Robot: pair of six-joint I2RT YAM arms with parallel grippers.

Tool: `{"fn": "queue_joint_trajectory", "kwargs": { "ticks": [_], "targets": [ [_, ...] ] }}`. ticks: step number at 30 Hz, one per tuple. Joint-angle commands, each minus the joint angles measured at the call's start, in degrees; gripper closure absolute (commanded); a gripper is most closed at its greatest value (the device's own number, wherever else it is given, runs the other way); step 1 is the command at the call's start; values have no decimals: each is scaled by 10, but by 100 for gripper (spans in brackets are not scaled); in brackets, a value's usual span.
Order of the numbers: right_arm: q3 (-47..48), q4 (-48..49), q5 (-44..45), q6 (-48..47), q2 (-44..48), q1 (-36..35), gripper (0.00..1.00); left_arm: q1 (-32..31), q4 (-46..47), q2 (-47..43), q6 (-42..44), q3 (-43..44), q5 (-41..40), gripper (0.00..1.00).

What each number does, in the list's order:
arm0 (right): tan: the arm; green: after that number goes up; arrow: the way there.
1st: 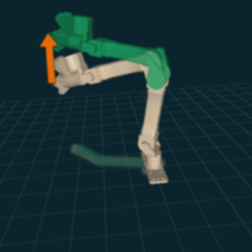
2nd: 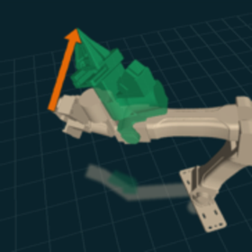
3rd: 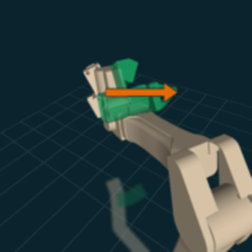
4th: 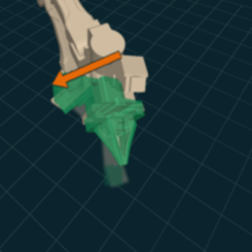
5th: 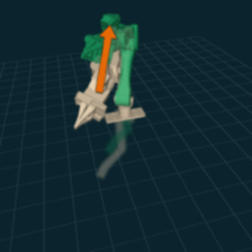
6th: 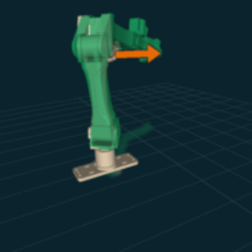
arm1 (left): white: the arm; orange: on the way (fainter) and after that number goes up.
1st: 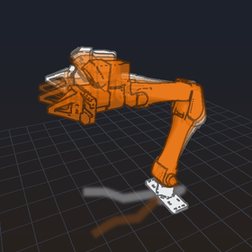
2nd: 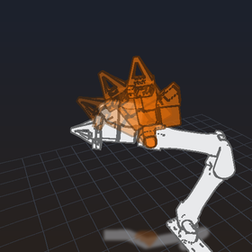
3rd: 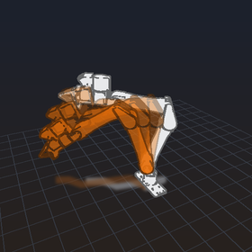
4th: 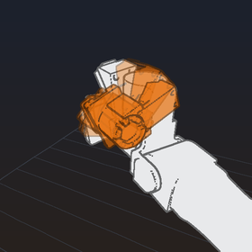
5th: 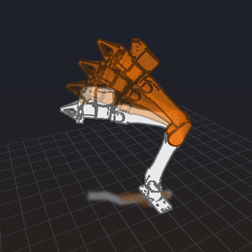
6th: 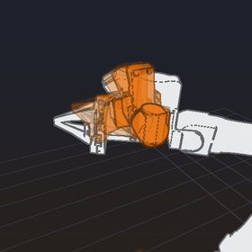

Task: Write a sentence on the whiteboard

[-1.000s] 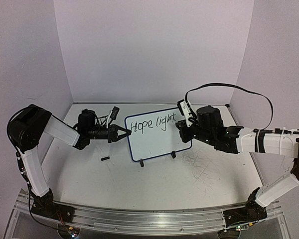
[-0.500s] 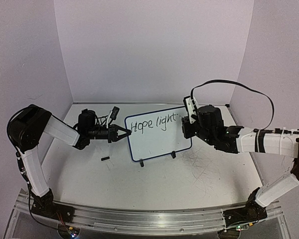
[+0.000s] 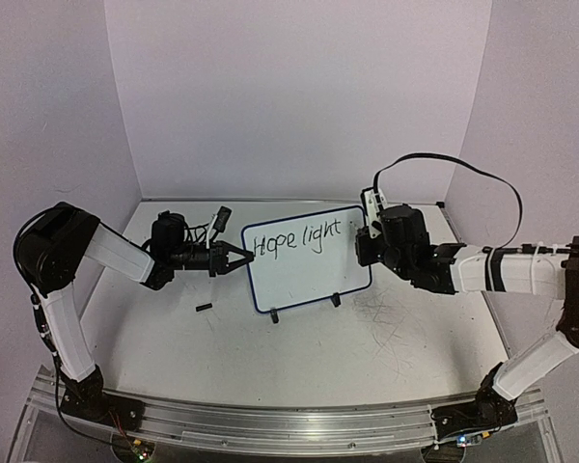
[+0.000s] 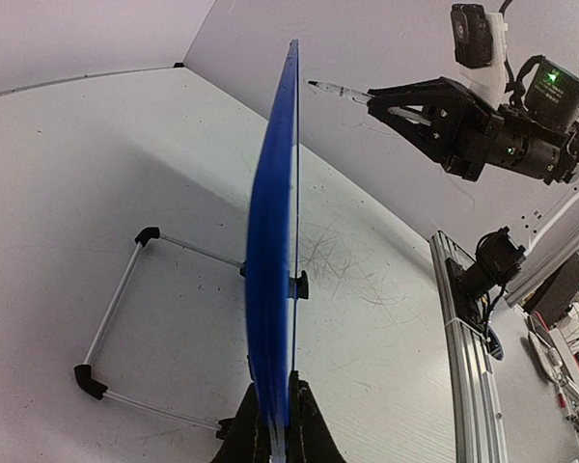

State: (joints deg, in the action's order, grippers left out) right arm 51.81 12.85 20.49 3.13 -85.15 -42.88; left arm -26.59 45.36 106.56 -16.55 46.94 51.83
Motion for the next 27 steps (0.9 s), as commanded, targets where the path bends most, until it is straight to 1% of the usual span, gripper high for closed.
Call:
{"fn": "queue_joint_trajectory", "kwargs": {
  "ticks": [1,8,21,27],
  "targets": [
    [14,29,7,10,-11,7,100,-7,-57,2,45,3,-11,100],
    [17,53,2,7,-22,8,100,-8,-58,2,44,3,-8,100],
    [25,56,1,7,-41,8,100,-7,-57,2,44,3,-5,100],
    [27,59,-22,2,-41,8,100,-7,-57,2,44,4,-5,100]
  ]
}}
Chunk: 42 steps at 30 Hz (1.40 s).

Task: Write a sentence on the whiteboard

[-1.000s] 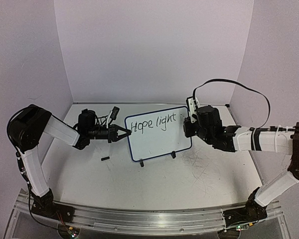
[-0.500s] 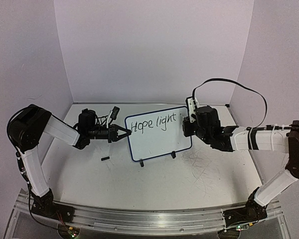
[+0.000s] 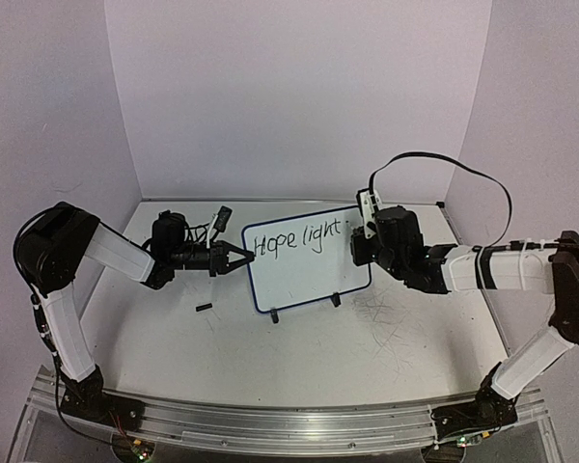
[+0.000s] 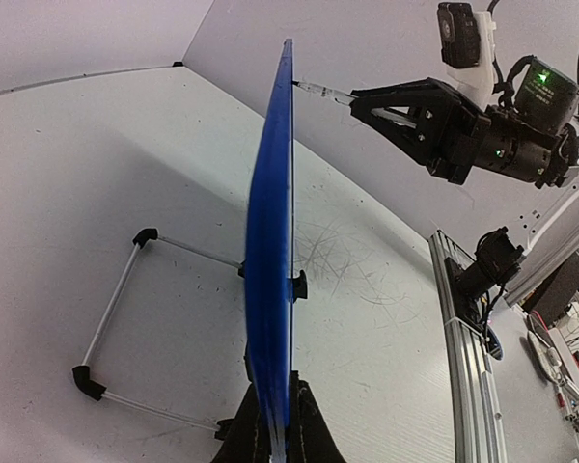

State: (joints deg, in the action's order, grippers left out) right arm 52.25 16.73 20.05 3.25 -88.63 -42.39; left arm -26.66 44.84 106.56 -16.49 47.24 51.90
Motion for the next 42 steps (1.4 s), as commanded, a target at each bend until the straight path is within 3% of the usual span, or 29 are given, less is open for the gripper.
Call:
{"fn": "queue_joint_trajectory", "kwargs": {
  "ticks": [1,42],
  "targets": [
    [21,20,-22,2,-7,3,100,-7,-52,2,44,1,-6,100],
    [-21,-32,7,32,19,1,100,-7,-52,1,42,3,-5,100]
  ]
}}
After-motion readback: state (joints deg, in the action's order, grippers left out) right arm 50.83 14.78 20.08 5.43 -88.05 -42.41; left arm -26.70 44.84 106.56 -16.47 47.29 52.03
